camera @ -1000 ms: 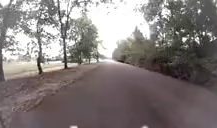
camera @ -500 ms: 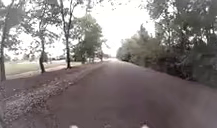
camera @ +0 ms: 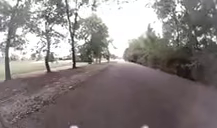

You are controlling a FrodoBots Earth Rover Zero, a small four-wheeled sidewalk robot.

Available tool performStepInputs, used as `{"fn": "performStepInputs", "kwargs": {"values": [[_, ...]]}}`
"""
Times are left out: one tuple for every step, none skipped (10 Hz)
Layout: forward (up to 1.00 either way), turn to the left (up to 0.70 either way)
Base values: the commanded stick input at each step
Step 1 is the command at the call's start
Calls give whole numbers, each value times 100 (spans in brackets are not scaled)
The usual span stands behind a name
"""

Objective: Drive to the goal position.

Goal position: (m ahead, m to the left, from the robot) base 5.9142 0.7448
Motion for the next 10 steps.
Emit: {"fn": "performStepInputs", "kwargs": {"values": [[70,0],[70,0],[70,0],[70,0],[70,-19],[70,-35],[70,-35],[70,-35],[70,-35],[70,-35]]}}
